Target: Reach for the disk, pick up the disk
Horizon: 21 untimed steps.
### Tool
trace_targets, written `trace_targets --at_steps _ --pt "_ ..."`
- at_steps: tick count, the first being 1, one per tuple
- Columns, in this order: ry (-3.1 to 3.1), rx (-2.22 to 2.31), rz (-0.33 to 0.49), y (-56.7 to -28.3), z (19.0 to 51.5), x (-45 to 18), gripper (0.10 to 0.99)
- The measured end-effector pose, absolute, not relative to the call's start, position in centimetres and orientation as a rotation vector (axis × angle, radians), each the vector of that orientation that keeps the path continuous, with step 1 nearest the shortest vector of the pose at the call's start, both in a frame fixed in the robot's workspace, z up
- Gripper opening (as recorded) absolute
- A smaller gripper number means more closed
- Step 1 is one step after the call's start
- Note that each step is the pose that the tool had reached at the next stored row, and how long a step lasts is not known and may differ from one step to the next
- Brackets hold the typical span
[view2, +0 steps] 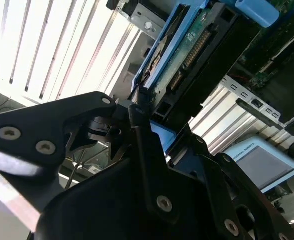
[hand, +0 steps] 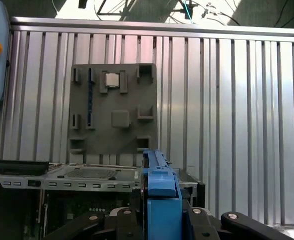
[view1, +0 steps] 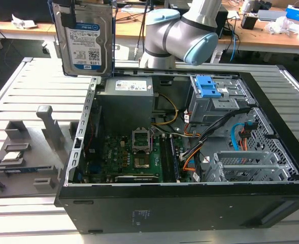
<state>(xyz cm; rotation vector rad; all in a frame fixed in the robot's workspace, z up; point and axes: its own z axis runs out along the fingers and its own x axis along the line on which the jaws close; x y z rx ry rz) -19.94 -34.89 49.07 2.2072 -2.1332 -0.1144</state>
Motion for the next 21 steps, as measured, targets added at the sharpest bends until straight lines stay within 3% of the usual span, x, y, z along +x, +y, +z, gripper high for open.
trace_targets --at_steps 21 --pt "-2.133 2.207 -0.114 -34.7 49.1 -12.2 0.365"
